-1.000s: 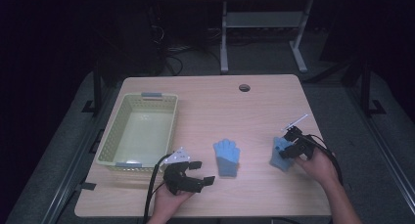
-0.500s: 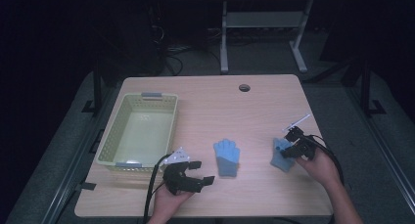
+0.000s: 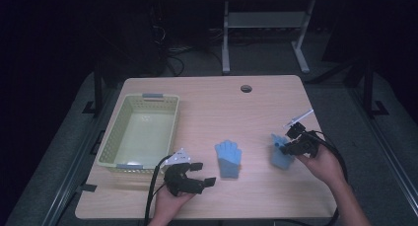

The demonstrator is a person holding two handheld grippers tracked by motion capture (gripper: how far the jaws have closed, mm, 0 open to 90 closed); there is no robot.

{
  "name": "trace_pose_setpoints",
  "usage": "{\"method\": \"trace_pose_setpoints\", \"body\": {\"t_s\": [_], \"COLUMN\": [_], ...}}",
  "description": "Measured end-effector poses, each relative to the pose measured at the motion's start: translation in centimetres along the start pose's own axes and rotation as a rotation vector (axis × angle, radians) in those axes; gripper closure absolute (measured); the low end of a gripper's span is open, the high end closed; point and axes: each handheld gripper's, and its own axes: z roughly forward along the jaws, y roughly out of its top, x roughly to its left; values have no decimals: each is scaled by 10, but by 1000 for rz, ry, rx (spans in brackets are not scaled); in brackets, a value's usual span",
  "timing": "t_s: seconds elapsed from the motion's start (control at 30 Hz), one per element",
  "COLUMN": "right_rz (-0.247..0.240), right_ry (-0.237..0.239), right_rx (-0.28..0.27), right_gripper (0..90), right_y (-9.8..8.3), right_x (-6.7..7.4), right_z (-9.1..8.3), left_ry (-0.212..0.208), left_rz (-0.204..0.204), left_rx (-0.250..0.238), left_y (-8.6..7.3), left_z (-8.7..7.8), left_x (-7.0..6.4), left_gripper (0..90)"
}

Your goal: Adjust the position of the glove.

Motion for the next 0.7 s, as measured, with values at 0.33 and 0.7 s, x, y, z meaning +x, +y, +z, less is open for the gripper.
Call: {"method": "trace_pose_setpoints", "body": {"t_s": [0.33,0.7], "right_rz": [-53,-120], "right_ry": [17,53], "right_rx": [-21,-41], "right_gripper": [794,791], "right_y": [14,35], "right_x": [13,31], "right_z": [-8,-14], "left_ry": [-1,1], "left_rz": [-5,7], "left_rx": [2,-2], "left_y": [0,0], "left_z": [0,0], "left_x": [-1,0], "left_gripper": [191,191]}}
